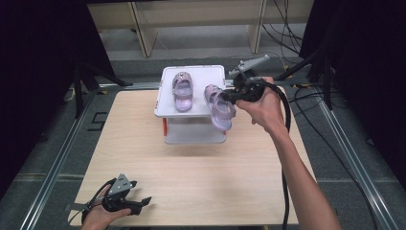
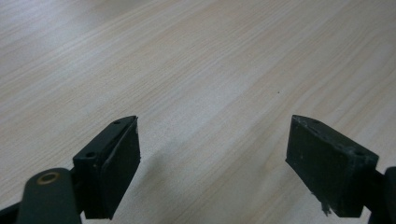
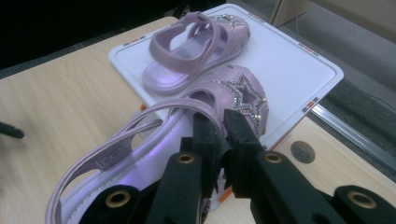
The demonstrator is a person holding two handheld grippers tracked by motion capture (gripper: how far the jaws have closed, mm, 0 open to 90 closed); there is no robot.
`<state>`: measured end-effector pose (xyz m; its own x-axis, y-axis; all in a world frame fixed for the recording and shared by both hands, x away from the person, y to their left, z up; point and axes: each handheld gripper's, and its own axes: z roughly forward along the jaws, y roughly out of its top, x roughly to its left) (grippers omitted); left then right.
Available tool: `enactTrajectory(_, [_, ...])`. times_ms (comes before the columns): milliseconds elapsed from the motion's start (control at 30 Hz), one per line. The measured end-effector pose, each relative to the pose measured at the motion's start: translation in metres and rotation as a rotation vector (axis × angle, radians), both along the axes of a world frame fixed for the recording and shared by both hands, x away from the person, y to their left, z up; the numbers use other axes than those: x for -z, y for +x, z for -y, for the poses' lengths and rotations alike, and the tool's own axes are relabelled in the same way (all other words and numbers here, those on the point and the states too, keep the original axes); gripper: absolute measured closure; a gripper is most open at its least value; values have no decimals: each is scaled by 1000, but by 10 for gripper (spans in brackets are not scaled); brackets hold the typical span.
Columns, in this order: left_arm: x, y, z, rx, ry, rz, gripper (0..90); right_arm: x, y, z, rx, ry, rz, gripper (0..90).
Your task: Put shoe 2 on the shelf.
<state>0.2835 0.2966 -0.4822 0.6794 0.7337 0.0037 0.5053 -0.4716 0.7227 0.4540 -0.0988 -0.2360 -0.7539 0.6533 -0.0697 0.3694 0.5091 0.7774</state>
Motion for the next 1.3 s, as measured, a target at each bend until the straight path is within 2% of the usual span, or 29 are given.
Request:
enactTrajectory(67, [0, -1, 1, -15, -11, -12, 170, 0, 11, -6, 7, -10, 1, 843])
enactTrajectory(100, [0, 3, -1, 17, 12, 38, 170, 1, 20, -12, 46, -5, -26, 843])
enactTrajectory(133, [0, 3, -1, 17, 12, 38, 170, 1, 20, -12, 46, -5, -26, 843])
enactTrajectory(167, [0, -1, 1, 3, -6, -24, 170, 2, 31, -17, 54, -20, -12, 843])
enactTrajectory(200, [0, -1, 1, 3, -6, -24, 170, 2, 31, -17, 54, -20, -12, 843])
enactTrajectory(233, [1, -1, 2, 3, -16, -1, 170, 4, 40, -22, 62, -25, -6, 843])
enactTrajectory(333, [1, -2, 3, -6, -40, -7, 170, 6, 50, -26, 68, -26, 3, 843])
enactTrajectory(367, [0, 0, 3, 6, -12, 3, 170, 9, 58, -30, 91, -34, -2, 843])
enactTrajectory(467, [0, 0, 2, 10, -10, 10, 170, 12, 65, -34, 99, -52, 14, 842])
enactTrajectory(500, [0, 0, 2, 11, -10, 10, 170, 13, 68, -37, 110, -54, 3, 842])
enactTrajectory(533, [0, 0, 2, 12, -10, 11, 170, 15, 74, -40, 118, -75, 20, 841])
enactTrajectory(600, [0, 0, 2, 14, -9, 12, 171, 16, 76, -43, 134, -64, 11, 842])
enactTrajectory(633, [-2, 0, 2, 19, -1, -3, 170, 18, 83, -45, 126, -75, 27, 842])
enactTrajectory(733, [-1, -1, 3, 11, -9, -6, 170, 22, 91, -51, 138, -85, 39, 840])
enactTrajectory(800, [0, 0, 3, 11, -13, 5, 170, 23, 93, -52, 136, -93, 50, 839])
enactTrajectory(900, [-1, -1, 3, -2, -7, -10, 170, 27, 99, -58, 151, -82, 48, 839])
enactTrajectory(933, [-1, 1, 2, 7, 0, 3, 170, 28, 101, -60, 156, -84, 49, 839])
enactTrajectory(967, [-1, 0, 3, 8, -7, -10, 170, 29, 103, -61, 160, -88, 48, 838])
enactTrajectory(1033, [-2, 0, 3, 10, -4, 1, 170, 35, 105, -69, 147, -114, 59, 832])
enactTrajectory(1067, [-1, -2, 4, -10, -19, -19, 170, 35, 105, -69, 147, -114, 59, 832])
enactTrajectory(1100, [0, 0, 3, 18, -8, 6, 170, 39, 105, -72, 129, -117, 67, 828])
enactTrajectory(1200, [0, 0, 3, 18, -6, 4, 170, 41, 104, -76, 128, -121, 60, 822])
enactTrajectory(1300, [-1, -2, 4, 3, -27, -2, 170, 42, 102, -80, 126, -131, 55, 814])
